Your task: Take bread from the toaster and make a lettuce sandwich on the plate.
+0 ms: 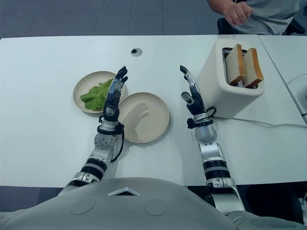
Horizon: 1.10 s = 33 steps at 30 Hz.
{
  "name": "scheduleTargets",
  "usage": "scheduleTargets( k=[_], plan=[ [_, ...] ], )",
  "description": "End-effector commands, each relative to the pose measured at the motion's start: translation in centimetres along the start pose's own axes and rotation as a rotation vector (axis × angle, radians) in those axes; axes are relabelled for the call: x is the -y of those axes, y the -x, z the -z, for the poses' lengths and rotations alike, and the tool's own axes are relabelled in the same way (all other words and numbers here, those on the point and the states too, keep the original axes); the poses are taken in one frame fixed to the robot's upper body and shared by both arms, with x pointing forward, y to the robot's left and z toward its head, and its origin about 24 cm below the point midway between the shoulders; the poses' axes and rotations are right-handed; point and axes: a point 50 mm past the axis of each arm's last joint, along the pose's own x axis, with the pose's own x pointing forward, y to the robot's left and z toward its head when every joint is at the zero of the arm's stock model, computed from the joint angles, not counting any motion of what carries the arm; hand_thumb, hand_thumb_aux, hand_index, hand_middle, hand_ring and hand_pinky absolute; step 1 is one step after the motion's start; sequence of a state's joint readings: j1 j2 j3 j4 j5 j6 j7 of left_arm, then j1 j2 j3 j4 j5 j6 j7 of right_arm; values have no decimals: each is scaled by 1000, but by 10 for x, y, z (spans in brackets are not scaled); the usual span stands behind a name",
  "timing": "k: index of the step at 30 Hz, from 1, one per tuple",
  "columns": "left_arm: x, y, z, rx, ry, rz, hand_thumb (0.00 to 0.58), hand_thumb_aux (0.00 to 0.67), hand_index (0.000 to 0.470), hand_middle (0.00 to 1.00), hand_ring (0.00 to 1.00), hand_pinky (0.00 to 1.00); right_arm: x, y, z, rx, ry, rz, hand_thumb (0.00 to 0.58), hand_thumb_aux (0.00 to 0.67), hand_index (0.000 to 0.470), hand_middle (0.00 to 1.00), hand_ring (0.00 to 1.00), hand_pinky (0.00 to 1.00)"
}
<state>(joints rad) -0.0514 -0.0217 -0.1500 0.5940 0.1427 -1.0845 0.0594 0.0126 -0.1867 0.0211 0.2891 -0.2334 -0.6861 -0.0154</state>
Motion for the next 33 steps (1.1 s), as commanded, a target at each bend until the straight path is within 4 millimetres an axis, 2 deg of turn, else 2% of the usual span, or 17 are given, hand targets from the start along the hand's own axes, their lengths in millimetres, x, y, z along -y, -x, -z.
scheduleTargets(
  k=[1,8,9,10,11,12,13,14,16,18,20,23,26,30,31,32,33],
  plan=[
    [5,11,9,-79,11,19,0,0,0,0,0,0,4,-4,-2,6,-4,5,0,0,0,0,0,0],
    [8,12,11,-97,-6,51,0,0,0,0,0,0,6,-5,-6,32,13,-6,0,0,0,0,0,0],
    [9,12,10,-89,-2,54,0,0,0,0,0,0,17,-8,-20,110,62,19,0,0,0,0,0,0],
    [9,12,9,-85,1,54,0,0,0,0,0,0,34,-13,-39,200,138,65,0,0,0,0,0,0],
    [9,12,9,-83,3,52,0,0,0,0,0,0,59,-16,-62,291,239,141,0,0,0,0,0,0],
    [9,13,9,-84,4,49,0,0,0,0,0,0,85,-17,-81,347,346,224,0,0,0,0,0,0],
    [10,14,9,-85,5,45,0,0,0,0,0,0,114,-17,-93,338,473,313,0,0,0,0,0,0],
    [10,14,8,-85,6,44,0,0,0,0,0,0,139,-16,-98,289,605,383,0,0,0,0,0,0],
    [13,15,7,-79,6,55,0,0,0,0,0,0,184,-7,-91,84,870,476,0,0,0,0,0,0],
    [15,16,6,-74,-2,73,0,0,0,0,0,0,206,6,-73,-106,1025,481,0,0,0,0,0,0],
    [15,17,6,-71,-7,81,0,0,0,0,0,0,210,16,-57,-229,1096,443,0,0,0,0,0,0],
    [15,17,5,-67,-11,80,0,0,0,0,0,0,201,28,-32,-355,1122,348,0,0,0,0,0,0],
    [14,17,4,-62,-14,81,0,0,0,0,0,0,186,32,-14,-420,1117,251,0,0,0,0,0,0],
    [13,16,4,-58,-16,79,0,0,0,0,0,0,173,32,0,-456,1098,152,0,0,0,0,0,0],
    [13,15,3,-56,-17,79,0,0,0,0,0,0,171,31,-1,-450,1094,145,436,336,236,67,67,67],
    [12,15,3,-54,-18,78,0,0,0,0,0,0,171,29,-4,-432,1092,153,579,641,450,400,400,400],
    [12,15,3,-53,-19,77,0,0,0,0,0,0,172,26,-9,-407,1093,172,580,670,470,1000,1000,1000]
  ],
)
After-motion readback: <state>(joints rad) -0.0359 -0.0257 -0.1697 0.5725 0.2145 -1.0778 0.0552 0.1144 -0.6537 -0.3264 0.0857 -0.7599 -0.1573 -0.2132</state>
